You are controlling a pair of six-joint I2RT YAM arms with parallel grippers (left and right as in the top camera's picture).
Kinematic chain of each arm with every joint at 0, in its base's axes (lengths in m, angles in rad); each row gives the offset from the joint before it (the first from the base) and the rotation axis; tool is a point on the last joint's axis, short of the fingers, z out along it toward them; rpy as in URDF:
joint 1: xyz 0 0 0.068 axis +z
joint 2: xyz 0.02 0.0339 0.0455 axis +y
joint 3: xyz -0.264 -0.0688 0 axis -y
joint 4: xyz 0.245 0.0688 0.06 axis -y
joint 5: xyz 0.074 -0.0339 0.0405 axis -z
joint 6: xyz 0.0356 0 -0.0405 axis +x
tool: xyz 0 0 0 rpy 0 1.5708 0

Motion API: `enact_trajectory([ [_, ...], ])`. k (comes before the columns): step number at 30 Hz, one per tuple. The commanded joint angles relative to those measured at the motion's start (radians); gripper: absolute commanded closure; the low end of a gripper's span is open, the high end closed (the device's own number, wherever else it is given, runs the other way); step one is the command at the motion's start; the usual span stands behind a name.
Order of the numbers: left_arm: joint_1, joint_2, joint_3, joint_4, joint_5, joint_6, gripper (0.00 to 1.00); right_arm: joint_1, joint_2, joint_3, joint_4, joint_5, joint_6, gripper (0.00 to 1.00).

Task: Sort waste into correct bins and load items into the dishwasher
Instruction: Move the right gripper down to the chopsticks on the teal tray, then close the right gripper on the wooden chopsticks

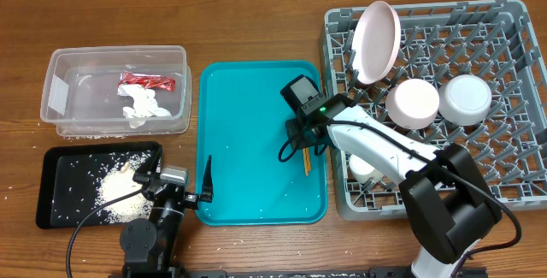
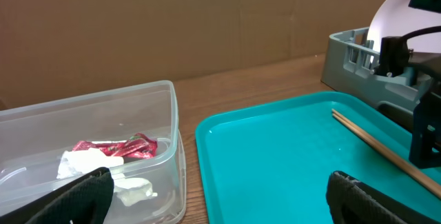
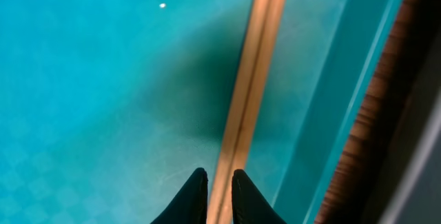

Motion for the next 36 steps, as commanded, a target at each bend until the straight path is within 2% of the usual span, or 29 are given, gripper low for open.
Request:
enact_trajectory([
  [1, 0.007, -0.010, -0.006, 0.003, 0.005, 0.019, 0.00, 0.000, -0.003, -0.009, 0.014, -0.016, -0.015, 0.82],
  [11, 0.007, -0.010, -0.006, 0.003, 0.005, 0.019, 0.00, -0.001, -0.003, -0.072, 0.076, -0.013, -0.026, 0.80],
  [21, 0.007, -0.010, -0.006, 0.003, 0.005, 0.019, 0.00, 0.040, -0.003, -0.117, 0.072, -0.032, -0.042, 0.88],
  [22, 0.007, -0.010, -0.006, 0.003, 0.005, 0.019, 0.00, 0.043, -0.003, -0.115, 0.071, -0.026, -0.053, 0.86],
  [23, 0.007, -0.010, -0.006, 0.003, 0.005, 0.019, 0.00, 0.043, -0.004, -0.112, 0.064, -0.006, -0.052, 0.82],
  [24, 0.007, -0.010, -0.006, 0.003, 0.005, 0.019, 0.00, 0.043, -0.004, -0.100, 0.045, 0.026, -0.052, 0.74],
  [27, 0.007, -0.010, -0.006, 0.003, 0.005, 0.019, 0.00, 0.043, -0.006, -0.064, 0.007, 0.040, -0.052, 0.65],
  [34, 0.007, -0.010, -0.006, 0.003, 0.005, 0.019, 0.00, 0.043, -0.018, -0.042, 0.002, 0.040, -0.053, 0.65],
  [36, 0.007, -0.010, -0.006, 0.003, 0.005, 0.019, 0.00, 0.043, -0.035, -0.036, -0.003, -0.019, -0.097, 0.63],
])
